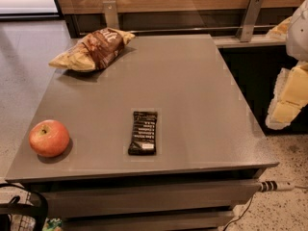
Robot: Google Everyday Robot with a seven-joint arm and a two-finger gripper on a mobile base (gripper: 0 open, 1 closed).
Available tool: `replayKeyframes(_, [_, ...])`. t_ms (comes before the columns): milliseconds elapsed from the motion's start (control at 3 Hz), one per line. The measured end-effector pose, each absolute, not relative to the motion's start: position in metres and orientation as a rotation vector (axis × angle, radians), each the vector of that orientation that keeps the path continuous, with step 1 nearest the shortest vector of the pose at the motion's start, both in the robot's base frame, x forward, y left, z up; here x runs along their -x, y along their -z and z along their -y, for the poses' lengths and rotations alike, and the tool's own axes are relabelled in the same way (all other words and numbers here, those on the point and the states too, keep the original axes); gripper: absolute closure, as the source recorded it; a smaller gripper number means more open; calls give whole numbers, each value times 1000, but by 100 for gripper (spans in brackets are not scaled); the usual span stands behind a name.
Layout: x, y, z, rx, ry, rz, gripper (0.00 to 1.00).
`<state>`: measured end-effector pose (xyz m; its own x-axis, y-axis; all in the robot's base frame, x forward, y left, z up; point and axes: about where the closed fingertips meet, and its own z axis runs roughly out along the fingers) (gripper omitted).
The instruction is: Move apple near brown chip bag
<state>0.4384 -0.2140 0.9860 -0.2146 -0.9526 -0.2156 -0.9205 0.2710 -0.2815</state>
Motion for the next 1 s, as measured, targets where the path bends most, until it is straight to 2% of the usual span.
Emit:
replayKeyframes(667, [-439,-985,202,1722,99,-2160,0])
replayKeyframes(1000, [-431,-972,169,1724,8,-2107,0])
